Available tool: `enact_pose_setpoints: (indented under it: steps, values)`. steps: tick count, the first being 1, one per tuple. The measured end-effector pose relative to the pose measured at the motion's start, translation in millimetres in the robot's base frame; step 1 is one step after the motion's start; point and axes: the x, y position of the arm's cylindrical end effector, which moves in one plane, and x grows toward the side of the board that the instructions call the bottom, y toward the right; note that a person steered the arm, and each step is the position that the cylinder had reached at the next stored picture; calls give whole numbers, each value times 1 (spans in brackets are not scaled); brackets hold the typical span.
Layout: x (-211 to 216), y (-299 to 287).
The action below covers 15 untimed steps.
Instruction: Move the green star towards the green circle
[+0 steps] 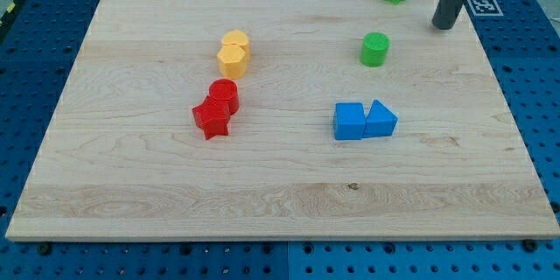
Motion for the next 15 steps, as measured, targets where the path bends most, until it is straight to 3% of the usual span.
enact_pose_setpoints:
  steps: [3, 9, 11, 13, 15]
  values:
    - [-106, 18]
    - [-90, -31]
    - [-105, -34]
    - [-105, -77]
    - [-80, -77]
